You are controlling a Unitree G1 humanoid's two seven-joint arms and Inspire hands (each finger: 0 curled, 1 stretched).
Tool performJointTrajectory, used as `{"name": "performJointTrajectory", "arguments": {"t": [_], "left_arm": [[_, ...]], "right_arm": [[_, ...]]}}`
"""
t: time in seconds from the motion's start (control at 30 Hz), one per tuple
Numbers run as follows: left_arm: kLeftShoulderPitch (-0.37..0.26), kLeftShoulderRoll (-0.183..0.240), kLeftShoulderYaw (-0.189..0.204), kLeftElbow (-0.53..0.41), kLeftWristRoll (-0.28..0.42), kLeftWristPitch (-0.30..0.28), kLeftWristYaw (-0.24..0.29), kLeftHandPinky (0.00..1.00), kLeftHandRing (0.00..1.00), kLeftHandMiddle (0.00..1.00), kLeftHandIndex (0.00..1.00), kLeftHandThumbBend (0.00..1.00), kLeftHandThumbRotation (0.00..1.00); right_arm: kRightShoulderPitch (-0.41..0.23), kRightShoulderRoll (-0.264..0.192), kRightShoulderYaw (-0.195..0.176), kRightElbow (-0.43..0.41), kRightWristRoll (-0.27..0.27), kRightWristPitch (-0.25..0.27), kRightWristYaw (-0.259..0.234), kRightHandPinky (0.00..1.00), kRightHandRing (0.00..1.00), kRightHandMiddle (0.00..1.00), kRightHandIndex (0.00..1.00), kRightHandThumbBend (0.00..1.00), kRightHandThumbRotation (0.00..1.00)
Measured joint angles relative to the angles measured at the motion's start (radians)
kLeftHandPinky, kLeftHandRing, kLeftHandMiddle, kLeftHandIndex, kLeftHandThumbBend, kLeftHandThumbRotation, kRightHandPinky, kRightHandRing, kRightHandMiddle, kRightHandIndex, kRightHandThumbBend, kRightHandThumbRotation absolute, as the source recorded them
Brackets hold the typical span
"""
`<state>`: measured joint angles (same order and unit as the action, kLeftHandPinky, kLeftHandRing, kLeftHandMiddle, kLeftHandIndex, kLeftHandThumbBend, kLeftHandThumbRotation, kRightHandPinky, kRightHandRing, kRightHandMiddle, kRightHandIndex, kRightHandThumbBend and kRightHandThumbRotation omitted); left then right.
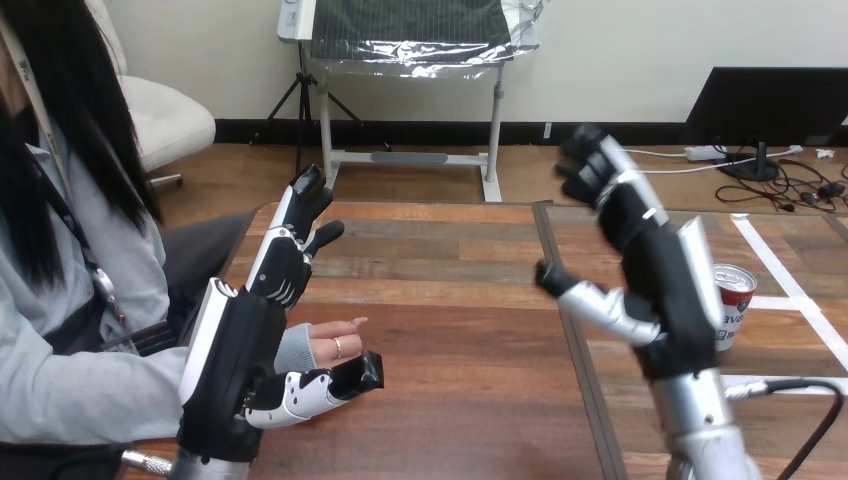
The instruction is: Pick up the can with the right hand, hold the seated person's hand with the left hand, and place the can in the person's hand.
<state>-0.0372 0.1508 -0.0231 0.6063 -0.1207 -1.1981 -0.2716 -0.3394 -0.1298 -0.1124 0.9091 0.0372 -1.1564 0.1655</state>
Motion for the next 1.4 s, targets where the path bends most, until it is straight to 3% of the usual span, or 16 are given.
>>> {"name": "performJointTrajectory", "arguments": {"t": [0.23,0.53,0.93,1.4], "left_arm": [[0.000,0.000,0.000,0.000,-0.012,0.000,-0.006,0.88,0.96,1.00,0.98,1.00,0.60],[0.000,0.001,0.001,0.000,-0.028,0.000,-0.014,0.88,0.96,1.00,0.97,1.00,0.61],[0.000,0.000,0.003,0.000,-0.035,0.001,-0.017,0.87,0.96,0.99,0.97,1.00,0.61],[0.001,-0.001,0.003,-0.003,-0.041,0.001,-0.024,0.88,0.97,1.00,0.98,1.00,0.63]], "right_arm": [[-0.028,-0.010,-0.015,-0.001,0.006,0.002,-0.010,0.90,0.91,0.92,0.93,1.00,0.46],[-0.044,-0.035,-0.031,-0.001,0.006,0.003,-0.025,0.88,0.91,0.92,0.93,1.00,0.49],[-0.048,-0.061,-0.072,-0.001,-0.016,0.044,-0.112,0.90,0.92,0.92,0.93,1.00,0.55],[-0.055,-0.094,-0.110,0.000,-0.020,0.109,-0.188,0.89,0.91,0.91,0.93,1.00,0.51]]}}
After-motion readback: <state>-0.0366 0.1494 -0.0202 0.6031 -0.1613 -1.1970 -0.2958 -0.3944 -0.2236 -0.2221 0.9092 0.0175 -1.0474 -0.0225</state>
